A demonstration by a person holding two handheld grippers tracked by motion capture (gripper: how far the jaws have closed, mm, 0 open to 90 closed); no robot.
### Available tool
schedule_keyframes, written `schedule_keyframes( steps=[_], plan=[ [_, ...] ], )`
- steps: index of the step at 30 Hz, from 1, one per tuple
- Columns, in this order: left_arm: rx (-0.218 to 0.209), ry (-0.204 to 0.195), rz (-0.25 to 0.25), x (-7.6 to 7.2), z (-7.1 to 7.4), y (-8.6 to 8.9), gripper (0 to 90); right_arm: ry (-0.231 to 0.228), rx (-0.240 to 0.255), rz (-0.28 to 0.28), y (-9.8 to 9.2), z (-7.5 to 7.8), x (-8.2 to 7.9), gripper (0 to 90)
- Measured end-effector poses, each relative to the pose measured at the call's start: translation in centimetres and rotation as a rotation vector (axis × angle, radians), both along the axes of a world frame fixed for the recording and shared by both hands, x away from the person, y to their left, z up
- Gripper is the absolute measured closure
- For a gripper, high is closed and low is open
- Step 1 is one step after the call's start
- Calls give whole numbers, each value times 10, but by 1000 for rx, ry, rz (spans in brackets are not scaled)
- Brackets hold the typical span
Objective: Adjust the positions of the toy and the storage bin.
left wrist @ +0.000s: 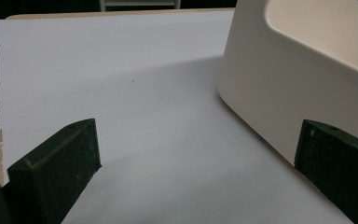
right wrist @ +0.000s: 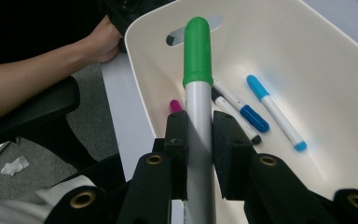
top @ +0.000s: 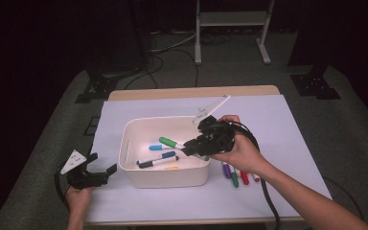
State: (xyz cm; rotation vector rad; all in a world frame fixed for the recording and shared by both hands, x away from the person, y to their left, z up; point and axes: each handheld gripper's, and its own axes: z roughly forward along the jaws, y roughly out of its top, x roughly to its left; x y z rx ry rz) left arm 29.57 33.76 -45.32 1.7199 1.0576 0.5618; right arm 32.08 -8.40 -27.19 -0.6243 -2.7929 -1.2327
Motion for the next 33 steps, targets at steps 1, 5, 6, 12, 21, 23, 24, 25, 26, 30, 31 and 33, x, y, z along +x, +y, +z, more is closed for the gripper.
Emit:
schedule_keyframes(
  steps=[1, 5, 6, 12, 21, 23, 24, 25, 26, 30, 31, 33],
  plan=[
    [0, 0, 0, 0, 0, 0, 0, 5, -1, 10, 5, -1, 1, 759],
    [0, 0, 0, 0, 0, 0, 0, 8, -14, 42, 19, -6, 6, 759],
    [-1, 0, -1, 0, 0, 0, 0, 9, -20, 51, 22, -8, 7, 759],
    [-3, 0, 0, 0, 0, 0, 0, 27, -44, 82, 42, -19, 14, 759],
    [-9, 3, 0, 0, 0, 0, 0, 28, -74, 131, 69, -35, 22, 759],
    [-10, 3, -1, 0, 0, 0, 0, 33, -88, 144, 75, -39, 24, 759],
    [-11, 4, -1, 0, 0, 0, 0, 34, -88, 151, 76, -40, 25, 759],
    [-11, 3, -1, 0, 0, 1, 0, 29, -91, 156, 78, -41, 26, 759],
    [-10, 4, -2, 1, 0, 1, 0, 32, -89, 160, 80, -42, 27, 759],
    [-9, 5, -1, 1, 0, 0, 0, 46, -101, 167, 87, -48, 31, 759],
    [-9, 5, -1, 1, 0, 0, 0, 48, -106, 169, 89, -49, 31, 759],
    [-10, 6, 0, 1, 0, 0, 0, 52, -111, 173, 91, -51, 32, 759]
  ],
)
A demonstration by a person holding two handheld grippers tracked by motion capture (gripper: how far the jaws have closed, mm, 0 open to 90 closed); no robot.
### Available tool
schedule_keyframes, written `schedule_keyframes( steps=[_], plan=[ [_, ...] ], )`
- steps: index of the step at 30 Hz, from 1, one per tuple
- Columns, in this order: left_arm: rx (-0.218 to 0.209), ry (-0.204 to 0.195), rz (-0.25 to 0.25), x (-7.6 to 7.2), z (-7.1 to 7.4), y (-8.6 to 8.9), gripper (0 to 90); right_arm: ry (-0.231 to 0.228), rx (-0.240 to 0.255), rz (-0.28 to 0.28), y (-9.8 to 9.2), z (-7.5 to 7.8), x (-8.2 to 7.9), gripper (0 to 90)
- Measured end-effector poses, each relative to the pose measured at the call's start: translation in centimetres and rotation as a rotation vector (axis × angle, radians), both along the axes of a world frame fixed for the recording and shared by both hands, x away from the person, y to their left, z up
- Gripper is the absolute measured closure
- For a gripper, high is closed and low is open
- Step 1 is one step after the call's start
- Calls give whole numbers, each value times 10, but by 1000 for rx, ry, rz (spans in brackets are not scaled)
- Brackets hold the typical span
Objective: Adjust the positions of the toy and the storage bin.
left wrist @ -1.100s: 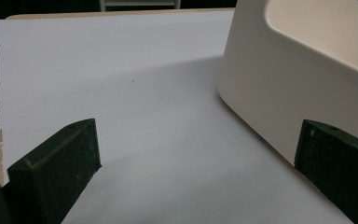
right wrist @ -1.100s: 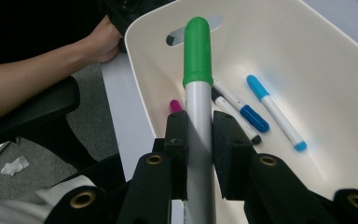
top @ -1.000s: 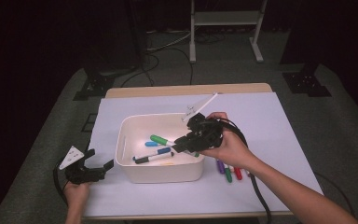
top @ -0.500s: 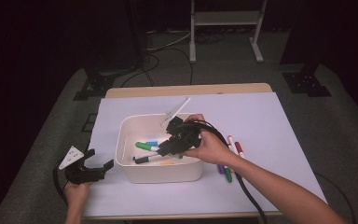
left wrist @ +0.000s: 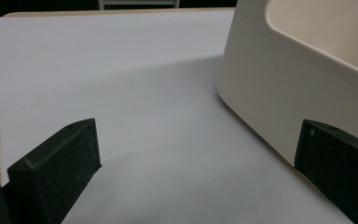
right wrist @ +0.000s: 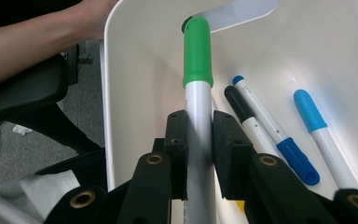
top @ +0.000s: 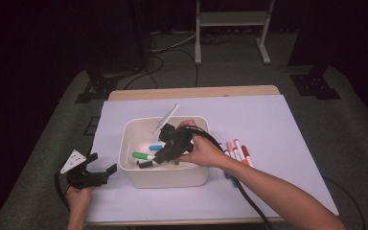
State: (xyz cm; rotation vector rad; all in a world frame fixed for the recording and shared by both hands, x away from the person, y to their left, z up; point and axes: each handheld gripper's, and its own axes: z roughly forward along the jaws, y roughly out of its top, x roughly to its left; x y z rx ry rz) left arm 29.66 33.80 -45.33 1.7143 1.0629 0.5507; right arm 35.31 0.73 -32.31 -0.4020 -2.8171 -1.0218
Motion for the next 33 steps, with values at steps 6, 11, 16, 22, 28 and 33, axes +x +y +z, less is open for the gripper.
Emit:
schedule_keyframes(
  steps=[6, 11, 16, 22, 28, 33],
  plan=[
    [1, 2, -1, 0, 0, 0, 0, 11, -23, 16, 10, -9, 4, 758],
    [0, 3, -3, 0, 0, 0, 0, 8, -40, 30, 17, -14, 4, 758],
    [-2, 2, -2, 0, 0, 0, 0, 11, -59, 36, 21, -19, 4, 758],
    [-3, 4, -3, 0, 0, 1, 0, 11, -82, 36, 23, -20, 4, 750],
    [-8, 6, -4, 0, 0, 1, 0, -21, -64, 23, 19, -10, 3, 692],
    [-4, 7, -6, 0, 0, 1, 0, -32, -25, -4, -1, 8, 3, 662]
  ],
)
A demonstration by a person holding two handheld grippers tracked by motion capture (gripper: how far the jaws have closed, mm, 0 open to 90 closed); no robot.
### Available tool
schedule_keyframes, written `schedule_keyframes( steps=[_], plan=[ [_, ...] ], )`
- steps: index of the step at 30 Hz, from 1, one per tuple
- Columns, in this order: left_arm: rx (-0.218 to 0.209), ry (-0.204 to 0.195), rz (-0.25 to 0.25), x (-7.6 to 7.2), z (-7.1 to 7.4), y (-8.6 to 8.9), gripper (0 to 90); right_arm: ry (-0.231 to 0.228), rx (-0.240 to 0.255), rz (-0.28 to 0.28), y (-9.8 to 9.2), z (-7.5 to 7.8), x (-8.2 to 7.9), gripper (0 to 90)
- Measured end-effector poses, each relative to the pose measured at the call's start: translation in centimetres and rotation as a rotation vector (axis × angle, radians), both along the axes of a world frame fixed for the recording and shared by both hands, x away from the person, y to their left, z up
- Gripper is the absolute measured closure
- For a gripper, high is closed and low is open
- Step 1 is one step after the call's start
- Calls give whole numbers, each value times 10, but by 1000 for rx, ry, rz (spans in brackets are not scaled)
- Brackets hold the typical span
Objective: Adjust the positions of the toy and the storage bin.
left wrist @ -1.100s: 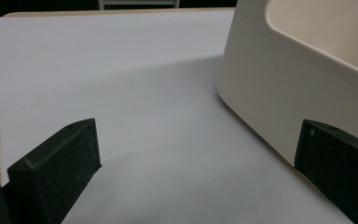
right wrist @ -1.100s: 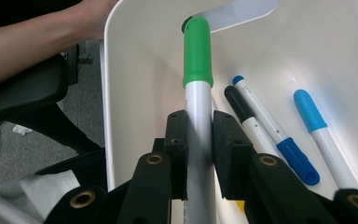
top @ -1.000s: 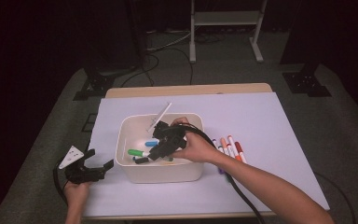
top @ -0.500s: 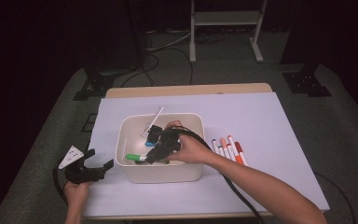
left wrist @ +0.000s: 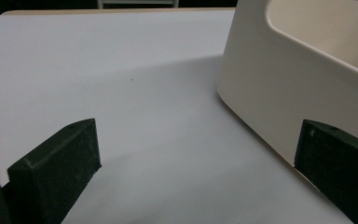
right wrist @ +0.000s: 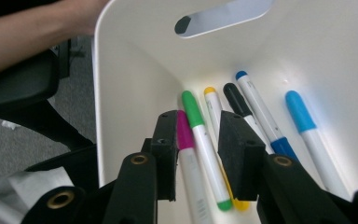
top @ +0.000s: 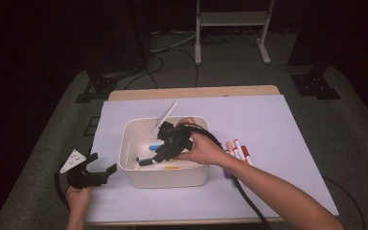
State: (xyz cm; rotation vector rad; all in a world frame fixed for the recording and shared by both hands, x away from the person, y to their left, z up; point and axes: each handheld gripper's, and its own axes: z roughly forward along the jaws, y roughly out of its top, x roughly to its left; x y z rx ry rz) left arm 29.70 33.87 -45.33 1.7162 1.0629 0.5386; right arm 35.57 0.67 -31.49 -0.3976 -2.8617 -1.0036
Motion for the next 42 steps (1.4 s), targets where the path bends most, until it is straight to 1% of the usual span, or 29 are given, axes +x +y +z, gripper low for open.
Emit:
schedule_keyframes(
  steps=[3, 6, 10, 11, 12, 13, 15, 17, 22, 24, 30, 32, 34, 38, 40, 42],
  plan=[
    [2, 1, 1, 0, 0, 0, 0, 2, 26, -34, -19, 10, 0, 628],
    [3, -1, 1, 0, 0, 0, 0, -3, 47, -66, -38, 16, 0, 599],
    [5, 1, 1, 0, 0, -1, 0, -12, 82, -113, -68, 23, 1, 582],
    [4, 1, 2, 0, 0, -1, 0, -12, 96, -128, -79, 25, 0, 580],
    [6, 1, 3, 0, 0, -1, 0, -12, 100, -140, -84, 26, 0, 576],
    [6, 0, 3, 0, 0, -1, 0, -17, 106, -160, -96, 28, 0, 572],
    [7, 1, 3, 0, 0, -1, 0, -18, 111, -183, -107, 29, -1, 569],
    [9, 0, 2, 0, 0, -1, 0, -14, 120, -220, -123, 29, -3, 565],
    [12, 2, 3, 0, 0, -1, 0, -23, 136, -272, -155, 28, -6, 565],
    [16, -2, 0, 0, 0, -1, 0, -31, 136, -296, -168, 25, -8, 561],
    [15, 0, 5, 0, 0, -2, 0, -18, 169, -376, -205, 13, -12, 559],
    [15, -3, 4, 0, 0, -2, 0, -17, 159, -406, -216, 6, -14, 555],
    [15, -3, 5, 0, 0, -2, 0, -9, 154, -424, -222, 1, -15, 550],
    [16, -3, 5, 0, 0, -2, 0, -3, 139, -466, -238, -13, -17, 548],
    [17, -2, 4, 0, 0, -2, 0, 9, 134, -487, -245, -22, -17, 548],
    [18, -2, 4, 0, 0, -2, 0, -2, 118, -517, -251, -31, -18, 565]
  ],
)
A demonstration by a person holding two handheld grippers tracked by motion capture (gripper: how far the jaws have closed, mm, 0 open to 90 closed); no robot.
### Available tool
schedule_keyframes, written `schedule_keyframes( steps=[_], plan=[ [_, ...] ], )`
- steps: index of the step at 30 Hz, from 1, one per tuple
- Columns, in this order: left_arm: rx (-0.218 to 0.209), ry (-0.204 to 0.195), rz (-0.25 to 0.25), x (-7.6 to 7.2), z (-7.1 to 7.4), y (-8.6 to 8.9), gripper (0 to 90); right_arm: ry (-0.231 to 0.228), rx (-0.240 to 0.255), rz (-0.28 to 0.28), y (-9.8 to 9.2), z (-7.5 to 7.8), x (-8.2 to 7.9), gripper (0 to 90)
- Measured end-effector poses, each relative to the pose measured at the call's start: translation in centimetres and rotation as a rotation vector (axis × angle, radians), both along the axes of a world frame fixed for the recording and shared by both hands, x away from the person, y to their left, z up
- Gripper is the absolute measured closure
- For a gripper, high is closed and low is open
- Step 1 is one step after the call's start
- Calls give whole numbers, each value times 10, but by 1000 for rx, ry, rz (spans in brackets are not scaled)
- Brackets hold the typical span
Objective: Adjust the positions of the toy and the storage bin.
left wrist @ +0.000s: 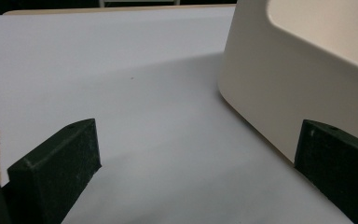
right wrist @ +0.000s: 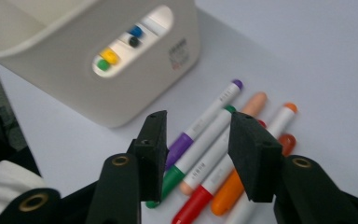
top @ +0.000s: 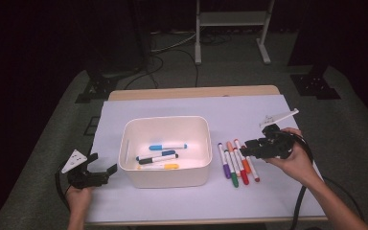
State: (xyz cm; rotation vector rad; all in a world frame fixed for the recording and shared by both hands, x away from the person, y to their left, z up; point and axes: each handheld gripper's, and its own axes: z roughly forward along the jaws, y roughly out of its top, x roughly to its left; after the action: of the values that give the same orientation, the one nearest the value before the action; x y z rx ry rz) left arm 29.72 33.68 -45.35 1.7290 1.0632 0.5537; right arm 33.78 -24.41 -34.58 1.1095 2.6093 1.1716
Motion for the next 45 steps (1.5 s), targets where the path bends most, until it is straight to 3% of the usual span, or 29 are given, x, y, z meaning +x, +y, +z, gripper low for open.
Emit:
schedule_keyframes(
  steps=[10, 17, 29, 35, 45],
  plan=[
    [-1, 1, 0, 0, 0, 0, 0, 51, -54, -95, -17, -44, 1, 574],
    [-1, 1, 0, 0, 0, 0, 0, 42, -102, -153, -19, -68, 2, 593],
    [-2, -1, 0, 0, 0, 0, 0, 41, -151, -215, -21, -88, 4, 607],
    [-2, 0, 0, 0, 0, 0, 0, 27, -187, -259, -29, -91, 2, 627],
    [-2, -2, 0, 0, 0, 0, 0, 17, -202, -309, -39, -95, 1, 753]
  ],
)
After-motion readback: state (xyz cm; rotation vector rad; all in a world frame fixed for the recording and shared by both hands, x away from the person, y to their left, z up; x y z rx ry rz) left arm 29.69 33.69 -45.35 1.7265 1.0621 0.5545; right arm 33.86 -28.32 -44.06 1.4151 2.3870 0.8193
